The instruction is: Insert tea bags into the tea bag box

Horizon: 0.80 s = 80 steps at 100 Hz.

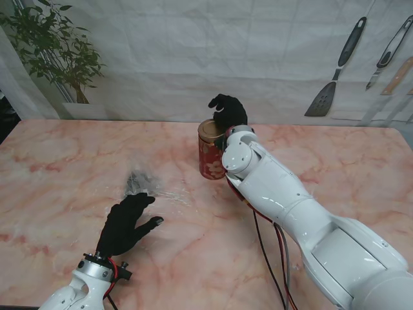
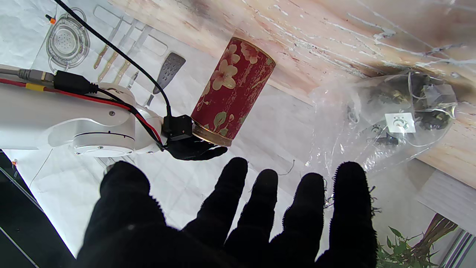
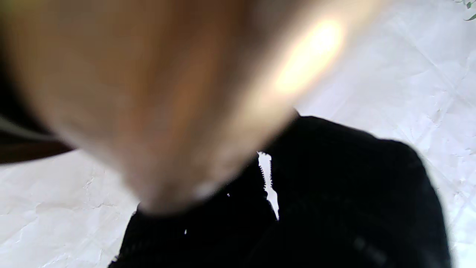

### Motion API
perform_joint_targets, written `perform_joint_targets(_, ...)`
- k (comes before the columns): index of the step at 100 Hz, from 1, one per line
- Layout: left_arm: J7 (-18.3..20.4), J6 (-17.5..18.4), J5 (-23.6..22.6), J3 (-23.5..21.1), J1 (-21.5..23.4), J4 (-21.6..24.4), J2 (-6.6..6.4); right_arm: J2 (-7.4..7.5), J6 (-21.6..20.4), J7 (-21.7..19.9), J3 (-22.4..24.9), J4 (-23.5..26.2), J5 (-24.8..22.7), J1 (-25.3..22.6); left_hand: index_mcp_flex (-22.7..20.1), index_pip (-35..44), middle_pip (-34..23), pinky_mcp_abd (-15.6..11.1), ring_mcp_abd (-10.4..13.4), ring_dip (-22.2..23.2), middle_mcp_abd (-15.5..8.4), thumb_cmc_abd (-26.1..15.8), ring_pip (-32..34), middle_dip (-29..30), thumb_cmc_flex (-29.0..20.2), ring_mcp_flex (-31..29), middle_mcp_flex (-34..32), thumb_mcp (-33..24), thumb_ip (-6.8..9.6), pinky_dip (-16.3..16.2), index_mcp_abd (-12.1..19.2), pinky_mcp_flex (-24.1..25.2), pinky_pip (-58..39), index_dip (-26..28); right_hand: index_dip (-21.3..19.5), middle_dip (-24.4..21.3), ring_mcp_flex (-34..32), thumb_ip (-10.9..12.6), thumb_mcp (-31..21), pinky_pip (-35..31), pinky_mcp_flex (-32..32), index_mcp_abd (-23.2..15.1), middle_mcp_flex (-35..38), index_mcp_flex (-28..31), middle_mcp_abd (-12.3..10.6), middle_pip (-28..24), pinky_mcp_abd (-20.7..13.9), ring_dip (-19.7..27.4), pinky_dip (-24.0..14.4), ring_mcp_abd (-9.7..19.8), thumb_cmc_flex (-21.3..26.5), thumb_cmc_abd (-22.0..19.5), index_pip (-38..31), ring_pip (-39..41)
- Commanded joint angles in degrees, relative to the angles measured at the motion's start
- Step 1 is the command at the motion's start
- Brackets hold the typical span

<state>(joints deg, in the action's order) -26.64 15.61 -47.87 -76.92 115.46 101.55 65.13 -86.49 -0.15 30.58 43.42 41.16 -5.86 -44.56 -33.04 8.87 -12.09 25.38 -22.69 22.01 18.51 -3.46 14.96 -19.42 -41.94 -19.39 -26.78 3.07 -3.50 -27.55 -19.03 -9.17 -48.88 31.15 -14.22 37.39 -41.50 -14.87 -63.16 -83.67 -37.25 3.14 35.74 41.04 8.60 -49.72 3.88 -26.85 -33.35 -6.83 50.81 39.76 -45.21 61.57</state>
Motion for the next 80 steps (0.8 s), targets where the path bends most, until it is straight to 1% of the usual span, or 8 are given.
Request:
perform_joint_targets(1,0.75,0.13,0.11,-0.08,0.21,0.33,0.10,0.35,0.24,-0.88,0.29,0.43,-0.29,-0.16,-1.57,0.42,-0.20,-1.43,1.56,0.63,-1.71,-0.03,0.12,-1.10,-0.62,-0.33,-0.54,-0.48,0.64,-0.08,0.19,0.65,-0.46,0.44,0.43,-0.08,0.55,-0.02,-0.50,-0.25,0.24,-0.61,-1.43,-0.57,-0.60,-0.32,-4.50,-0.46,-0.91,-2.33,1.55,0.03,0.08,0.55)
perform_joint_targets(30,0.96,0.54,0.18,-0.14,0.20,0.31,0.07,0.47,0.33,-1.01,0.61,-0.28,-0.46,0.00,-1.57,0.42,-0.20,-1.40,1.61,0.60,-1.74,-0.02,0.06,-1.12,-0.47,-0.35,-0.59,-0.50,0.65,-0.08,0.29,0.65,-0.42,0.45,0.25,-0.14,0.54,-0.36,-0.52,-0.08,0.19,-0.68,-1.51,-0.56,-0.55,-0.30,-4.59,-0.54,-1.16,-2.30,1.80,-0.17,0.21,0.53)
perform_joint_targets(49,1.04,0.73,0.21,-0.22,0.26,0.33,0.06,1.06,0.99,-1.47,1.01,0.63,-0.68,-0.36,-1.55,0.41,-0.22,-1.42,1.60,0.59,-1.81,0.01,0.03,-1.14,-0.44,-0.35,-0.64,-0.50,0.65,-0.07,0.26,0.68,-0.38,0.45,0.21,-0.23,1.51,-0.19,-0.28,0.47,1.26,-0.61,-2.38,-0.92,-0.48,-0.03,-4.24,-0.50,-1.25,-2.20,1.16,-0.92,0.37,0.00)
perform_joint_targets(60,1.08,1.02,0.31,-0.23,0.23,0.29,0.07,1.35,1.26,-1.64,1.25,1.08,-0.80,-0.55,-1.52,0.40,-0.21,-1.38,1.63,0.59,-1.79,-0.03,0.02,-1.14,-0.37,-0.35,-0.62,-0.49,0.64,-0.07,0.40,0.69,-0.36,0.45,0.44,-0.46,3.15,0.67,0.30,1.67,3.59,-0.45,-3.61,-1.53,-0.71,0.44,-3.28,-0.56,-1.18,-1.85,-0.46,-2.27,0.44,-1.37)
perform_joint_targets(61,1.08,1.04,0.32,-0.22,0.22,0.28,0.07,1.38,1.28,-1.67,1.27,1.12,-0.80,-0.57,-1.55,0.41,-0.21,-1.38,1.60,0.59,-1.71,0.04,0.02,-1.14,-0.38,-0.36,-0.64,-0.48,0.64,-0.07,0.35,0.69,-0.36,0.46,0.60,-0.54,3.55,1.53,0.66,2.01,4.04,-0.40,-4.06,-1.77,-0.73,0.53,-3.07,-0.92,-1.22,-1.56,-1.26,-2.54,0.43,-1.86)
perform_joint_targets(65,1.04,1.10,0.33,-0.20,0.21,0.27,0.07,1.55,1.39,-1.95,1.34,1.41,-0.81,-0.68,-1.64,0.45,-0.22,-1.35,1.66,0.60,-1.74,0.01,0.05,-1.15,-0.41,-0.43,-0.67,-0.51,0.65,-0.07,0.29,0.66,-0.37,0.47,0.82,-0.69,4.60,2.96,1.27,2.75,5.38,-0.33,-5.07,-2.39,-0.95,0.62,-2.63,-1.57,-1.28,-1.07,-2.70,-3.41,0.55,-2.75)
perform_joint_targets(73,1.12,1.29,0.27,-0.24,0.24,0.29,0.05,1.73,1.36,-2.15,1.36,1.52,-0.95,-0.79,-1.58,0.43,-0.23,-1.37,1.73,0.58,-1.78,0.03,0.01,-1.15,-0.41,-0.37,-0.68,-0.52,0.66,-0.07,0.31,0.71,-0.34,0.47,0.49,-2.06,7.67,4.25,3.15,5.25,9.24,-0.65,-7.56,-3.53,-2.04,1.98,-1.37,-3.04,-1.20,-0.68,-5.83,-3.47,1.66,-6.10)
perform_joint_targets(80,1.08,1.37,0.21,-0.23,0.24,0.29,0.04,1.96,1.44,-2.47,1.32,1.67,-1.30,-0.87,-1.56,0.43,-0.24,-1.37,1.76,0.58,-1.80,0.02,0.01,-1.17,-0.35,-0.41,-0.71,-0.50,0.65,-0.06,0.40,0.71,-0.31,0.48,-1.11,-2.64,9.02,5.73,2.53,7.53,11.26,-0.46,-8.84,-3.90,-2.28,2.73,-0.78,-3.07,-0.69,-0.74,-8.46,-3.09,3.19,-8.45)
